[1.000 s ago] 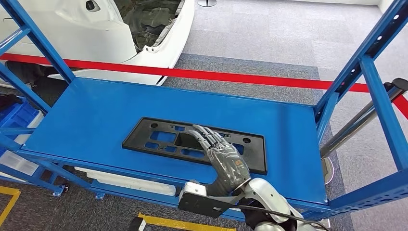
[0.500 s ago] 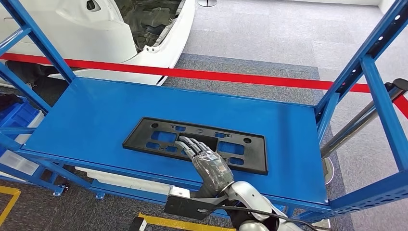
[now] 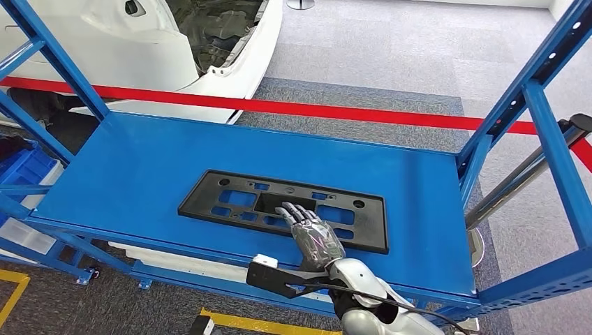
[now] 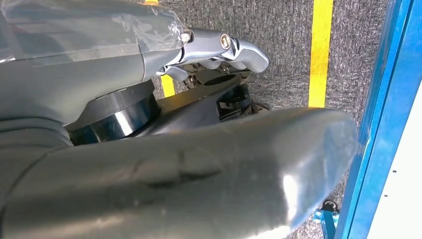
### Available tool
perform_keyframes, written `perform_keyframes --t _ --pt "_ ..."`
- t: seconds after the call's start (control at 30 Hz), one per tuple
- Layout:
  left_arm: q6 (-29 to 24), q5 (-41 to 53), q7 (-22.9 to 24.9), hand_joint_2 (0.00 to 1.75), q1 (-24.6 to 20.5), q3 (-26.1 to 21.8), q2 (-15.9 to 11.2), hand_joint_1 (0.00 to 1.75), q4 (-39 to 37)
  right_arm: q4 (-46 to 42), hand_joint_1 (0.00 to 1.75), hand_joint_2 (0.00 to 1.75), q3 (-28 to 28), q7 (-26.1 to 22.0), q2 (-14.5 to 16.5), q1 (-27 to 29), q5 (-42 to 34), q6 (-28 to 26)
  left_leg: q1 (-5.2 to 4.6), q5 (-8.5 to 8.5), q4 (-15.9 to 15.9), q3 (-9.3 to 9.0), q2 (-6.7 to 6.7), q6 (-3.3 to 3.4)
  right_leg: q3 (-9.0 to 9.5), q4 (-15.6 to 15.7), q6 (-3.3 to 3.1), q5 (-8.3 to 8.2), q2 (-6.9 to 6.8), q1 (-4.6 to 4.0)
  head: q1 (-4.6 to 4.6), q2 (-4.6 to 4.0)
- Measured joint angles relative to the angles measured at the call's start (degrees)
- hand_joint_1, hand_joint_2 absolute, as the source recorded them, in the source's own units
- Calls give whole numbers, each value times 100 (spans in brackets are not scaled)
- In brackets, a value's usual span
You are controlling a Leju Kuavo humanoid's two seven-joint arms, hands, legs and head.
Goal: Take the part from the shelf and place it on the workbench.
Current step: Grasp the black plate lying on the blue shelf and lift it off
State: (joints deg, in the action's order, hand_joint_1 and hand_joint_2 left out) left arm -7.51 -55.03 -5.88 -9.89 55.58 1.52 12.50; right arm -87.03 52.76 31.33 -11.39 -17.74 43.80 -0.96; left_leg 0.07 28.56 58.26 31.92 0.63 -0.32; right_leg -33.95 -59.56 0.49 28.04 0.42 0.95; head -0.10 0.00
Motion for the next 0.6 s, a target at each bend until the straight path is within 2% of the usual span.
perform_keyframes --t 0.3,0.6 --pt "-86 -15 -11 0 -1 0 9 0 0 196 0 175 -25 473 -60 -58 640 331 0 0 0 0 0 0 1 0 0 -1 0 0 2 0" --pt "-81 -25 -20 0 1 0 9 0 0 261 0 175 -26 543 -79 -126 848 354 0 0 0 -1 0 0 1 0 -1 -1 0 0 3 0"
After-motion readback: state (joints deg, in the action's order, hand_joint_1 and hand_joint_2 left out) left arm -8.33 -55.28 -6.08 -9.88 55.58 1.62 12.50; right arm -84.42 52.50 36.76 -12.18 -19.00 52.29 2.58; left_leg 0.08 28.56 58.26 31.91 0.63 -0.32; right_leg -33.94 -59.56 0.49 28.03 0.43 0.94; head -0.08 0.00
